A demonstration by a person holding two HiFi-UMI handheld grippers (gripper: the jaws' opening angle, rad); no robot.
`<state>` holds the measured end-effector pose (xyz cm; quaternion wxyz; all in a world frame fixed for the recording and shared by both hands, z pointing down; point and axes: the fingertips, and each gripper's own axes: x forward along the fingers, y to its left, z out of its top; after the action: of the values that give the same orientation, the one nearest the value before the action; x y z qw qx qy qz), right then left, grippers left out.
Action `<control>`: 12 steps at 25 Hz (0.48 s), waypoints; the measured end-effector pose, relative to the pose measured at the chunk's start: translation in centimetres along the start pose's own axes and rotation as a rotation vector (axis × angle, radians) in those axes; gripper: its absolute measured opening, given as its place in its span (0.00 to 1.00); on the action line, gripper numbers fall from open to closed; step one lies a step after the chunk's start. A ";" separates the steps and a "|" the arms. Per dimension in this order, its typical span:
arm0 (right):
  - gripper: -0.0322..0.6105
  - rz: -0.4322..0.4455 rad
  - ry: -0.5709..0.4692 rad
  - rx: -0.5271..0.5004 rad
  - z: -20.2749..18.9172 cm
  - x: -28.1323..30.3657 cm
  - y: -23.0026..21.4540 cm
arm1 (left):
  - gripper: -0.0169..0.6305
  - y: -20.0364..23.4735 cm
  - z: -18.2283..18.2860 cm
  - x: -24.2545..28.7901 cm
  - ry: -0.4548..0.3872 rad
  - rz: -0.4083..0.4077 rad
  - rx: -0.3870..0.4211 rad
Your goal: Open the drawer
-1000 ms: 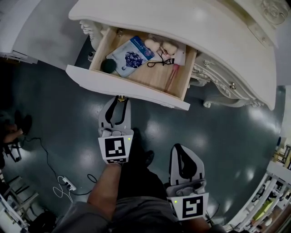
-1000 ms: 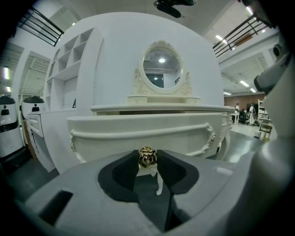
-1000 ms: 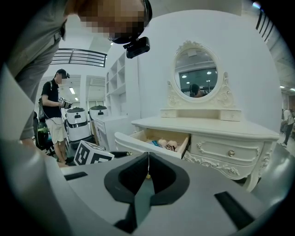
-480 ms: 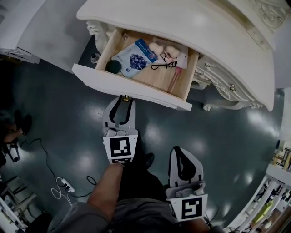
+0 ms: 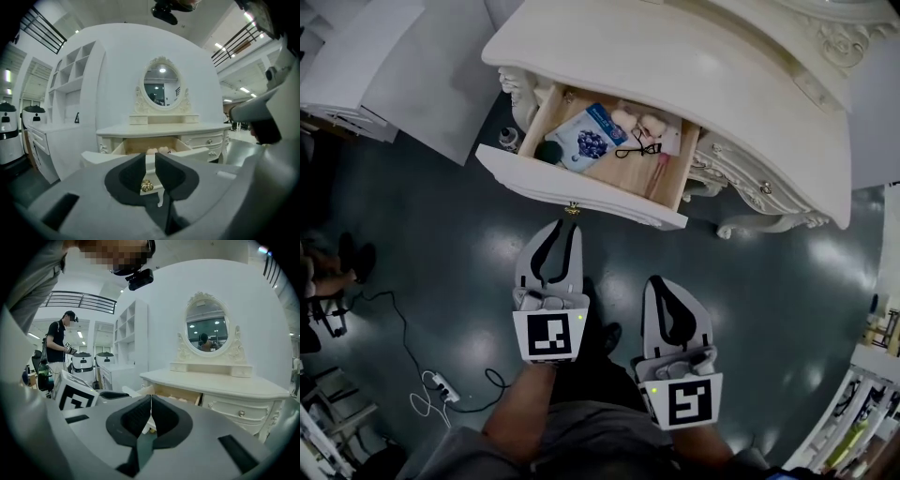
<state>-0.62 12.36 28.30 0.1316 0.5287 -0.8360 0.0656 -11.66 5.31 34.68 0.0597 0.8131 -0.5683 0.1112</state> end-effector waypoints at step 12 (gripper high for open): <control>0.07 0.010 -0.119 0.000 6.5 1.0 0.7 | 0.05 0.1 9.2 -5.5 -0.080 0.006 0.062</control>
<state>-2.60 10.15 22.34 0.0815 0.5276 -0.8449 0.0346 -12.48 8.22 24.39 0.0115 0.8165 -0.5691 0.0963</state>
